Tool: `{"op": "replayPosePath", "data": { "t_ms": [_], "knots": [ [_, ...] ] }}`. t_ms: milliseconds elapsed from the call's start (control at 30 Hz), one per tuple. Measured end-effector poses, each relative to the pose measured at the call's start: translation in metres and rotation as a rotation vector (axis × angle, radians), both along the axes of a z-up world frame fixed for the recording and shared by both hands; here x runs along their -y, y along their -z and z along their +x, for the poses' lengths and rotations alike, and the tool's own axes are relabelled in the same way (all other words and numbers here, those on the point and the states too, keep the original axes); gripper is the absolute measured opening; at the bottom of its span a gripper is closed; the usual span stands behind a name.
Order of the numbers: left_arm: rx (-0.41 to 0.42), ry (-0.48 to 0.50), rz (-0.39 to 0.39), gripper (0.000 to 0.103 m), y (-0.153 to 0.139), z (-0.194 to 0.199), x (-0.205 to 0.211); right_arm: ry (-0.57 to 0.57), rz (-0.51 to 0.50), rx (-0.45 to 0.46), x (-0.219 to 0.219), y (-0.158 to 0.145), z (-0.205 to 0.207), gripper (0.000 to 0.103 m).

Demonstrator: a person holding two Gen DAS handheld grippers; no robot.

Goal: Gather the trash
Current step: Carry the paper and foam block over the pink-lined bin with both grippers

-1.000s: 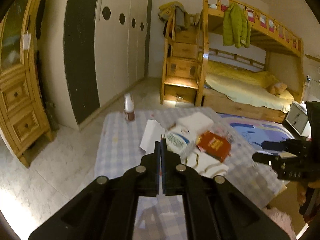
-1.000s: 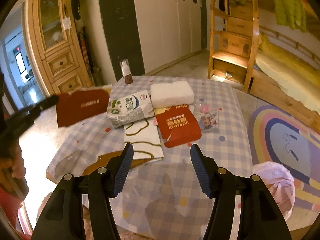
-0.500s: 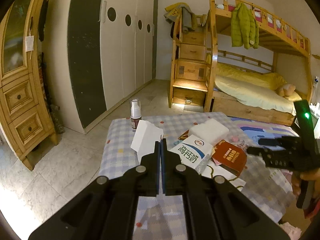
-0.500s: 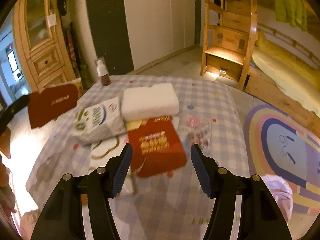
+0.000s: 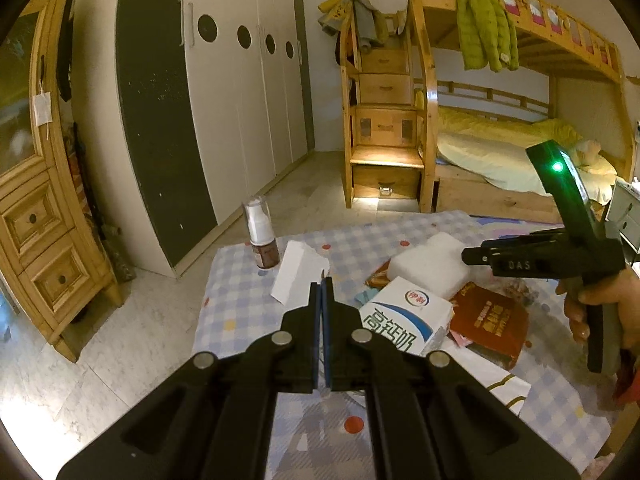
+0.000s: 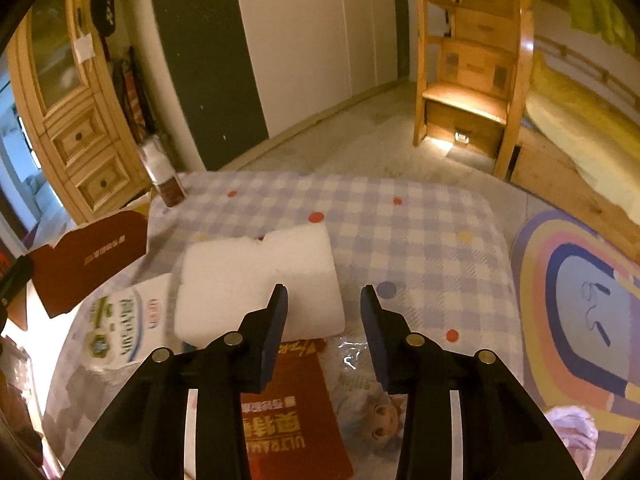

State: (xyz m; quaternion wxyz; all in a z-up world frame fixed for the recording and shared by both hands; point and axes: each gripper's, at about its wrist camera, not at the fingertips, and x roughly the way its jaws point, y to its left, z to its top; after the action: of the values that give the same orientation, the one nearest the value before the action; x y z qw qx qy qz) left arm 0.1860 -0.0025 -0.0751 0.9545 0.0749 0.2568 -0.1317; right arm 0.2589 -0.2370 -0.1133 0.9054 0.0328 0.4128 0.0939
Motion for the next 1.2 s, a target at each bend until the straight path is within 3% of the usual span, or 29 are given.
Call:
{"op": "replayPosePath", "data": {
  "t_ms": [67, 133, 200, 333, 533, 733, 900, 1200],
  "knots": [
    [-0.007, 0.002, 0.002, 0.0, 0.003, 0.001, 0.001, -0.007, 0.045, -0.016, 0.005, 0.003, -0.001, 0.039],
    [-0.012, 0.006, 0.003, 0.0, 0.004, 0.001, 0.003, -0.029, 0.08, -0.027, 0.008, 0.003, -0.003, 0.029],
    [-0.015, 0.009, 0.006, 0.0, 0.004, 0.0, 0.005, -0.049, 0.091, -0.03, 0.007, 0.001, -0.008, 0.027],
    [-0.011, 0.008, 0.008, 0.0, 0.0, -0.004, 0.006, -0.055, 0.069, 0.004, 0.002, -0.008, -0.021, 0.011],
    [0.041, 0.026, -0.02, 0.0, -0.03, -0.023, 0.008, -0.003, 0.055, 0.12, 0.009, -0.047, -0.055, 0.006],
    [0.091, 0.115, -0.07, 0.0, -0.064, -0.058, 0.032, 0.091, 0.002, 0.2, 0.031, -0.083, -0.113, 0.006],
    [0.089, 0.239, -0.107, 0.0, -0.064, -0.092, 0.078, 0.221, -0.033, 0.214, 0.067, -0.088, -0.174, 0.007],
    [0.037, 0.54, -0.118, 0.0, -0.036, -0.143, 0.21, 0.503, -0.117, 0.176, 0.159, -0.072, -0.264, 0.008]
  ]
}}
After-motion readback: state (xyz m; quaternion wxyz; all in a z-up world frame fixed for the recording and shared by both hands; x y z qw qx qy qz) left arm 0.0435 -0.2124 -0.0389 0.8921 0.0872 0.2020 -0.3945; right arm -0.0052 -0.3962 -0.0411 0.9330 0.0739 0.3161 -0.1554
